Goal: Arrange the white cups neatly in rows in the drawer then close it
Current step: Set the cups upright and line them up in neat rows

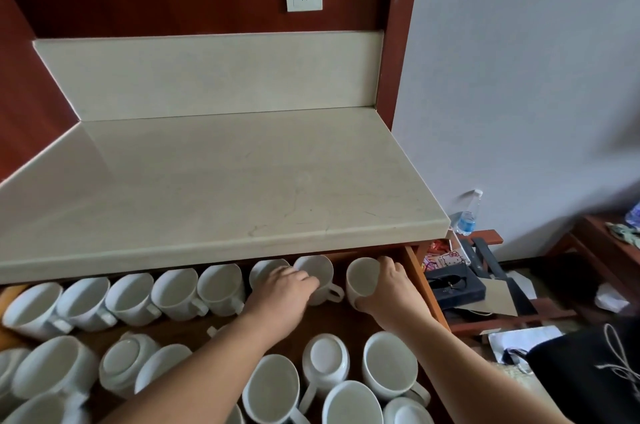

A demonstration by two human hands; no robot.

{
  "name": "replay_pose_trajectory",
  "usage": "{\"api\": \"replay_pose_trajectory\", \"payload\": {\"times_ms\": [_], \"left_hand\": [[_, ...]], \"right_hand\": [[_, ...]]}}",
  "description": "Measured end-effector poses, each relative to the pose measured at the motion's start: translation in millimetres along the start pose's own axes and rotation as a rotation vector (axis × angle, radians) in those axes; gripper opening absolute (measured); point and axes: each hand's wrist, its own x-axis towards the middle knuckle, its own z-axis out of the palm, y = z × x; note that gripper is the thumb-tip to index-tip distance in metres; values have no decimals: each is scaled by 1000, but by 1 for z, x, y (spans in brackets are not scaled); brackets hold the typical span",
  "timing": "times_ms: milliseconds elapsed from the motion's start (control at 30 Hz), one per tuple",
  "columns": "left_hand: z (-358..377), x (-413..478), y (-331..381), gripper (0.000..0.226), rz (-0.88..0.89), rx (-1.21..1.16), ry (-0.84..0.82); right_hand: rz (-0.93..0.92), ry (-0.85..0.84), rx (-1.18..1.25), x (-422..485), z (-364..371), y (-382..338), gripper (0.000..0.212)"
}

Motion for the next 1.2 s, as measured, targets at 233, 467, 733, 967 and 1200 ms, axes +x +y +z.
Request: {"api": "replay_pose_trajectory", "payload": {"times_ms": [233,467,733,967,1200], "left_hand": [[6,2,-2,17,-11,-36,33],[5,4,-1,14,-34,-16,9],[8,6,0,11,-53,-46,38],[9,6,2,13,-68,-45,73],[1,-3,6,24,-70,-130,124]], "right_hand": [[-49,-20,52,21,9,6,103],[-114,-27,92,33,13,5,97],[-103,-14,120,38,16,14,109],[-113,-9,173,42,19,17,100],[-60,-51,172,41,15,21,111]]}}
